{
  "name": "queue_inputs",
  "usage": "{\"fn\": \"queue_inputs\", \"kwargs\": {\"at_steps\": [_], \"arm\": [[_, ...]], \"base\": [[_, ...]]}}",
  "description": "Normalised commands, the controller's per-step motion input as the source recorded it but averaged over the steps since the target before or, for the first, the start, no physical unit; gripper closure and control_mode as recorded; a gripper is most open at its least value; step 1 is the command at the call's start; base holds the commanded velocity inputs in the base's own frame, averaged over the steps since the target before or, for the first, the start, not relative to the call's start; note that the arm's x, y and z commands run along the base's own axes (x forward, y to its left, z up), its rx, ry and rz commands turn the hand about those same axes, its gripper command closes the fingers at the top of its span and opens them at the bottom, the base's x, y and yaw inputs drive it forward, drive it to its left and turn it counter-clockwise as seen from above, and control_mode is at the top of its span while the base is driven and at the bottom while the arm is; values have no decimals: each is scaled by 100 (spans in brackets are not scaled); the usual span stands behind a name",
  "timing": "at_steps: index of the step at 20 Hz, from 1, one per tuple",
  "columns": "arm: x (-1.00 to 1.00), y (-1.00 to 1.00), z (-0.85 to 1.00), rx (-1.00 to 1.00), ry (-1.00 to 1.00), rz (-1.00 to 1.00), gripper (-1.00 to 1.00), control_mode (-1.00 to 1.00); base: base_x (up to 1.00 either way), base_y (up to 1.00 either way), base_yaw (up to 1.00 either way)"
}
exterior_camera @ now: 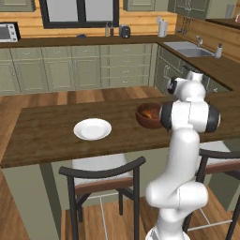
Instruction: Pick the chicken drumstick and tomato from their plates and place them in the bowl. Then put the bowl in the fridge.
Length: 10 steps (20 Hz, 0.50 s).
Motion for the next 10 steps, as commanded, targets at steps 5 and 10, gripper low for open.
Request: {"fn": "queue_inputs", "kwargs": {"at_steps": [5,10], "arm": [[-41,-100,1,-16,-11,2,-100,-100],[40,-58,-17,-19,-1,0,-100,-100]], "base": [[0,0,0],[0,0,0]]}}
